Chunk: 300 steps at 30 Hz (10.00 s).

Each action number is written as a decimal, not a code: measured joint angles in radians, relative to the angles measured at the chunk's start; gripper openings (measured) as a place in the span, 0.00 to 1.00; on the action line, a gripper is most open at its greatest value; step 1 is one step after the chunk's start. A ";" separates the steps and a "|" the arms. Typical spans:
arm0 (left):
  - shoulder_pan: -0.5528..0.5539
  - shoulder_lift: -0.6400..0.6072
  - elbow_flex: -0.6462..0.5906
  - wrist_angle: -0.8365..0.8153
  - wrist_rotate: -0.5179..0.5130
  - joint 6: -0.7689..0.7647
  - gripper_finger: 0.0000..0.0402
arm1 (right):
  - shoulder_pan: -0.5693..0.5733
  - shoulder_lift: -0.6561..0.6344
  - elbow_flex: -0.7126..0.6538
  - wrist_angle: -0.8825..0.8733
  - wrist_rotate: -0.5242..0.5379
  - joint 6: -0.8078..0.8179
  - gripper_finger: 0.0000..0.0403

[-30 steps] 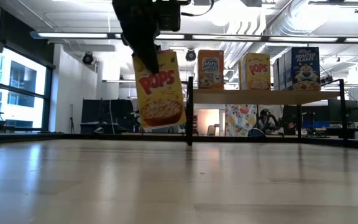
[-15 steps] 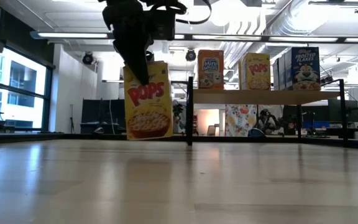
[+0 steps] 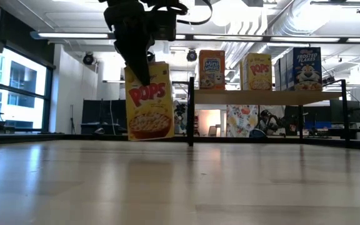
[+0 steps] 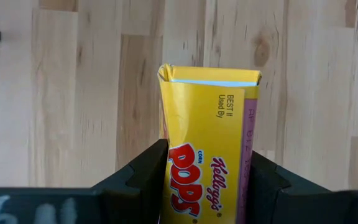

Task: Stack cereal on shelf
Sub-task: Put the yellow cereal box on the shelf aligned with the other yellow cereal boxes

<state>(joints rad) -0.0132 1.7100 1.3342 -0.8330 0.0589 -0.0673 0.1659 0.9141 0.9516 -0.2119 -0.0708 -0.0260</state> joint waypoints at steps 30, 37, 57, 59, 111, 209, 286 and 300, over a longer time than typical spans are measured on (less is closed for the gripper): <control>0.006 0.004 0.000 -0.062 -0.025 0.061 0.37 | 0.033 0.036 0.000 -0.002 0.042 0.026 0.58; 0.006 0.004 0.000 -0.051 -0.032 0.079 0.37 | 0.033 0.036 0.000 -0.002 0.042 0.026 0.58; 0.013 0.051 0.000 -0.057 -0.056 0.060 0.37 | 0.033 0.035 0.000 -0.010 0.041 0.026 0.58; 0.013 0.051 0.000 -0.058 -0.056 0.077 0.37 | 0.033 0.035 0.000 -0.010 0.041 0.026 0.58; -0.022 -0.110 0.206 -0.333 -0.097 0.029 0.50 | 0.033 0.036 0.000 -0.033 0.034 0.018 0.58; -0.120 -0.635 -0.419 0.104 -0.256 -0.272 0.50 | -0.123 0.934 0.001 0.682 0.197 0.019 0.66; -0.120 -0.635 -0.418 0.106 -0.256 -0.271 0.50 | -0.386 -0.117 0.001 -0.317 0.074 -0.221 0.41; -0.120 -0.635 -0.418 0.106 -0.256 -0.272 0.50 | -0.593 -0.131 0.001 -0.498 -0.016 -0.343 0.41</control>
<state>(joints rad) -0.1335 1.0752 0.9161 -0.7265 -0.1970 -0.3389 -0.4274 0.7834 0.9527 -0.7103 -0.0864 -0.3689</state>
